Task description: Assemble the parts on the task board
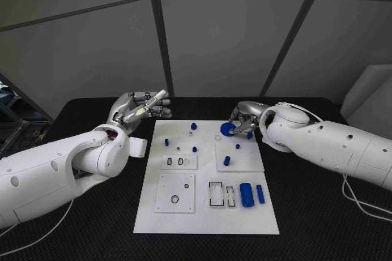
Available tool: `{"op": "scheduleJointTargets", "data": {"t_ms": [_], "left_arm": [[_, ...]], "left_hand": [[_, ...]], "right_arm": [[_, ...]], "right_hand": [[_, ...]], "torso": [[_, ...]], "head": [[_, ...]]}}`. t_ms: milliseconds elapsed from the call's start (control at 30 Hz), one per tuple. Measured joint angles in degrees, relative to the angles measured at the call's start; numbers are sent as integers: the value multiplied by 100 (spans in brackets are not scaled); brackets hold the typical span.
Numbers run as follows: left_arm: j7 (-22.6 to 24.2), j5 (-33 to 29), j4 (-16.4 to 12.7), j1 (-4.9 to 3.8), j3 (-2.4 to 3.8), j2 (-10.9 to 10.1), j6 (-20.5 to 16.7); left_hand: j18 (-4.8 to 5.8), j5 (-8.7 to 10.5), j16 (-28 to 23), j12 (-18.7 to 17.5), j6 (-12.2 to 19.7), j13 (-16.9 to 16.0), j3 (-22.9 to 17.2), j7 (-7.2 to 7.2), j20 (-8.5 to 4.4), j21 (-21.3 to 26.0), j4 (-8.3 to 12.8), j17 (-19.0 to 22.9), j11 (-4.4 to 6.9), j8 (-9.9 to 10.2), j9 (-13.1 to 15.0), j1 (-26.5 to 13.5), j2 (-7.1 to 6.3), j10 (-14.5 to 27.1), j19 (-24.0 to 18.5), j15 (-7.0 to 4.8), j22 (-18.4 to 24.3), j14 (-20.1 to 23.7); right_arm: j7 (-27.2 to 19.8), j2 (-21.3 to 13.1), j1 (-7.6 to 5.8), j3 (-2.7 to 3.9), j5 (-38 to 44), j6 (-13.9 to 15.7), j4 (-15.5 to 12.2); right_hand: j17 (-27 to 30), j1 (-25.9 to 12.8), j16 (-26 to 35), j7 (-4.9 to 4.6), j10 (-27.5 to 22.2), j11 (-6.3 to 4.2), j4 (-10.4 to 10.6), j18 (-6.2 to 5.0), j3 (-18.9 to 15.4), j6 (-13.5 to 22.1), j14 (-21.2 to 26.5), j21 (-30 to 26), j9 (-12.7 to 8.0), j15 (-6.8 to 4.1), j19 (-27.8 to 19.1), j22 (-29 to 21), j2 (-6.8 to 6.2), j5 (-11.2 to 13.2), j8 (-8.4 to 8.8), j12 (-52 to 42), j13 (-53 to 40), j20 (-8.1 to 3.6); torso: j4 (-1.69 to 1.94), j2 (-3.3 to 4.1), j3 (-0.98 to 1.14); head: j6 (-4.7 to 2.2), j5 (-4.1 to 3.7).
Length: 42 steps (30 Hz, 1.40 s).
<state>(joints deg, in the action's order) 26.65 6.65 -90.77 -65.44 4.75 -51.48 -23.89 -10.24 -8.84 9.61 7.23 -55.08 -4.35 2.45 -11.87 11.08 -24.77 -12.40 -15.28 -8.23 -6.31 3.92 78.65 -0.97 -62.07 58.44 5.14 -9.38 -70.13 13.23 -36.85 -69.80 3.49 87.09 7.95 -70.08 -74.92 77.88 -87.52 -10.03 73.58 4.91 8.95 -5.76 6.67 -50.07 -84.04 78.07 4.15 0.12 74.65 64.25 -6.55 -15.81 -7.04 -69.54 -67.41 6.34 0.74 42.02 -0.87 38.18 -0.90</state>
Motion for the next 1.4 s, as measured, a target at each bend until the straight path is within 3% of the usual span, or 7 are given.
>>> {"op": "scheduleJointTargets", "data": {"t_ms": [167,467,633,900,1400], "left_arm": [[-10,0,6,0,0,0,4],[-34,0,19,0,0,2,6],[-46,0,30,0,0,9,10],[-62,0,41,0,0,12,18],[-79,-1,57,0,0,19,26]], "left_hand": [[0,0,0,0,0,0,0,0,0,0,0,0,0,0,0,0,0,0,0,0,0,0],[0,0,0,-24,0,0,0,0,0,0,0,-7,0,0,0,0,0,0,0,0,5,0],[0,0,-30,-24,-20,0,0,-20,0,0,0,-14,0,22,0,-26,26,0,0,0,5,0],[0,0,-29,-23,-20,0,0,-20,0,0,0,-14,0,22,0,-25,25,0,0,0,5,0],[0,0,-29,-23,-20,5,0,-20,0,0,0,-22,0,22,0,7,54,0,0,0,9,0]], "right_arm": [[-20,7,0,0,15,25,0],[-94,42,0,0,19,0,28],[-127,64,0,0,16,-38,74],[-171,83,0,0,14,-103,106],[-206,113,-19,13,16,-221,102]], "right_hand": [[0,37,-35,-20,-55,14,89,0,-90,223,0,0,-27,41,21,0,-113,34,79,55,41,21],[1,38,-67,-17,-71,31,133,-1,-53,220,0,0,-18,41,21,15,-111,34,79,55,19,21],[1,165,-95,44,-27,-13,147,-1,-36,154,0,31,-2,41,21,59,-29,33,13,-39,-82,21],[1,319,-101,97,117,-93,78,-1,114,-264,0,65,44,41,43,125,125,4,-160,-235,-291,-1],[1,308,-133,116,261,-94,63,-1,180,-463,8,92,43,5,64,201,160,-28,-206,-393,-462,-21]], "torso": [[0,1,1],[0,2,0],[1,2,-1],[2,2,-1],[0,4,4]], "head": [[13,6],[31,18],[35,41],[46,38],[75,24]]}}
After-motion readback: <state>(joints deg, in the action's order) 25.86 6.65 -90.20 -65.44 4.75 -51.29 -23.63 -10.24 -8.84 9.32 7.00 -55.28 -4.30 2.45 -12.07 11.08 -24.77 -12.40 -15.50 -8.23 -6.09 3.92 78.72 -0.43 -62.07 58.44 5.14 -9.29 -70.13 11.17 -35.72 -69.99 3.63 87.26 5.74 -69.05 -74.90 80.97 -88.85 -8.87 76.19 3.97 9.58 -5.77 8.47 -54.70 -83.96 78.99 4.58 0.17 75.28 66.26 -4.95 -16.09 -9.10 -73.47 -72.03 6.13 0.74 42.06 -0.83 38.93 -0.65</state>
